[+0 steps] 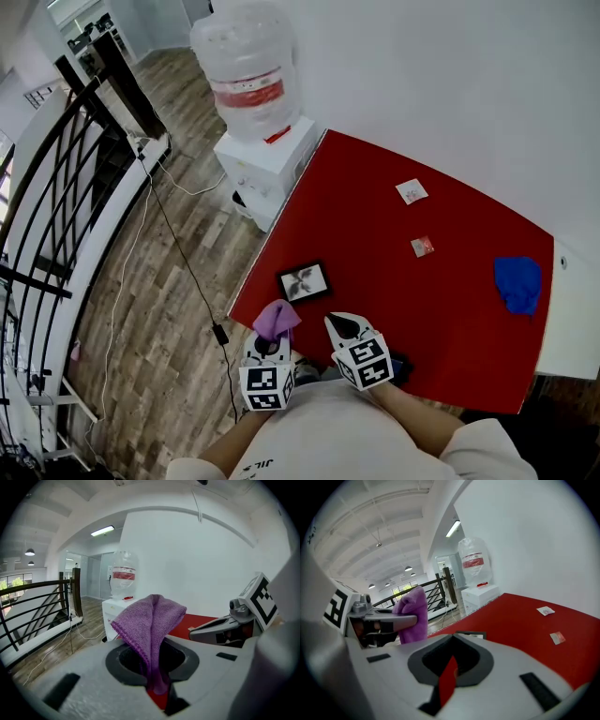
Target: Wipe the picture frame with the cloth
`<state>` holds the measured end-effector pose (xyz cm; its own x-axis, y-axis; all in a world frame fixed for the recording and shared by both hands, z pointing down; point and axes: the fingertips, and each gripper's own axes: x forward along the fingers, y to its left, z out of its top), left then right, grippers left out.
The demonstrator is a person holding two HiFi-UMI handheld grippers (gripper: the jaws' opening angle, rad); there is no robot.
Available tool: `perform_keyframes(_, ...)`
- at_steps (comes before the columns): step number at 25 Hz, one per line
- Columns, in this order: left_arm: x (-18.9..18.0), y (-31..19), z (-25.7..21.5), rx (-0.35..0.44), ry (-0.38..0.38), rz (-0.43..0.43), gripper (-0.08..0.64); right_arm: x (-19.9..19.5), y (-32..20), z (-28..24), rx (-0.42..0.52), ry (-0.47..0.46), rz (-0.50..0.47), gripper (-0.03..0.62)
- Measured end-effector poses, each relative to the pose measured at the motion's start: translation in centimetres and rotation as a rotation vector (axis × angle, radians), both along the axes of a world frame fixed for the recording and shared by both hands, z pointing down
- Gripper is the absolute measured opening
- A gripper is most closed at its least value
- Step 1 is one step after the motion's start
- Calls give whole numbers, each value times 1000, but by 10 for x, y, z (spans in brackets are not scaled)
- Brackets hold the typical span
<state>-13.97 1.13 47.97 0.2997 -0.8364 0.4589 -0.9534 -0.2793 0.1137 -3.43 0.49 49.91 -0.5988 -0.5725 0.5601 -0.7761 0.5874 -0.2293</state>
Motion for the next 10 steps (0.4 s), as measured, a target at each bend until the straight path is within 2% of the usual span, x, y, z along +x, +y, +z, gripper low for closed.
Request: perform_keyframes(10,-2,5,-5,16,-30,4,63,4,3,1,-3,5,11,3)
